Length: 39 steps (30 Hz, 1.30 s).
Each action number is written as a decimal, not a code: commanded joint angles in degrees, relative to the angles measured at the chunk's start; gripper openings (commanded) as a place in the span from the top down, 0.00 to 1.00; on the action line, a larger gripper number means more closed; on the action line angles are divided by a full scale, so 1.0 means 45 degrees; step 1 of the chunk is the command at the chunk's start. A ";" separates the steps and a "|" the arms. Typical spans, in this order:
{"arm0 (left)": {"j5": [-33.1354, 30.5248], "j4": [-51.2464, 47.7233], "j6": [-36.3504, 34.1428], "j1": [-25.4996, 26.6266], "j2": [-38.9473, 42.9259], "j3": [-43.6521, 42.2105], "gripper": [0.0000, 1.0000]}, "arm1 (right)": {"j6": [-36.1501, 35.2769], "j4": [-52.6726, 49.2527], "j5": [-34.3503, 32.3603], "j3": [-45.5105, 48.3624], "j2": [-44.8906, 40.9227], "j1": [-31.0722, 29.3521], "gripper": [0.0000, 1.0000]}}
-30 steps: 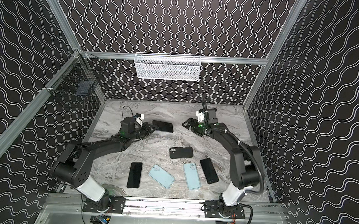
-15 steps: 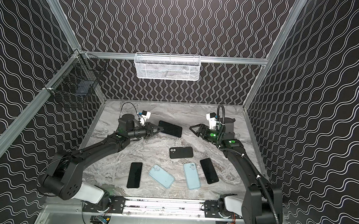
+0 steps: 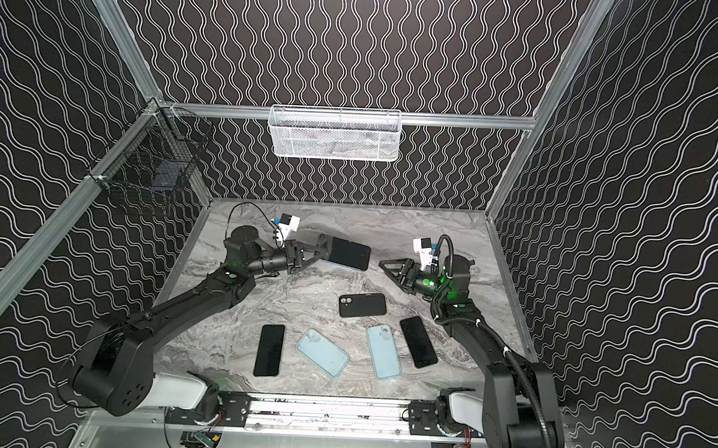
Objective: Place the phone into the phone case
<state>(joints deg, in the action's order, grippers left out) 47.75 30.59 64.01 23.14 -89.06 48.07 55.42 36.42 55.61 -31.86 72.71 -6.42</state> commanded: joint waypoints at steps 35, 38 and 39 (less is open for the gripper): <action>-0.1298 0.2232 0.0821 0.1823 -0.0897 0.0465 1.00 | 0.5261 0.9529 0.0333 0.0631 0.1815 -0.0663 0.86; -0.1488 0.2100 0.0564 0.1881 -0.0764 0.0392 1.00 | 0.4913 0.8923 0.0297 0.0672 0.1555 -0.0664 0.91; -0.1526 0.1993 0.0476 0.1903 -0.0712 0.0373 1.00 | 0.4812 0.8773 0.0270 0.0673 0.1474 -0.0659 0.93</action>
<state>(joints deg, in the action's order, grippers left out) 42.85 39.20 68.53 31.38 -92.71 49.60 80.03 76.29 56.45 -28.97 80.25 -9.26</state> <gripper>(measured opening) 0.105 0.097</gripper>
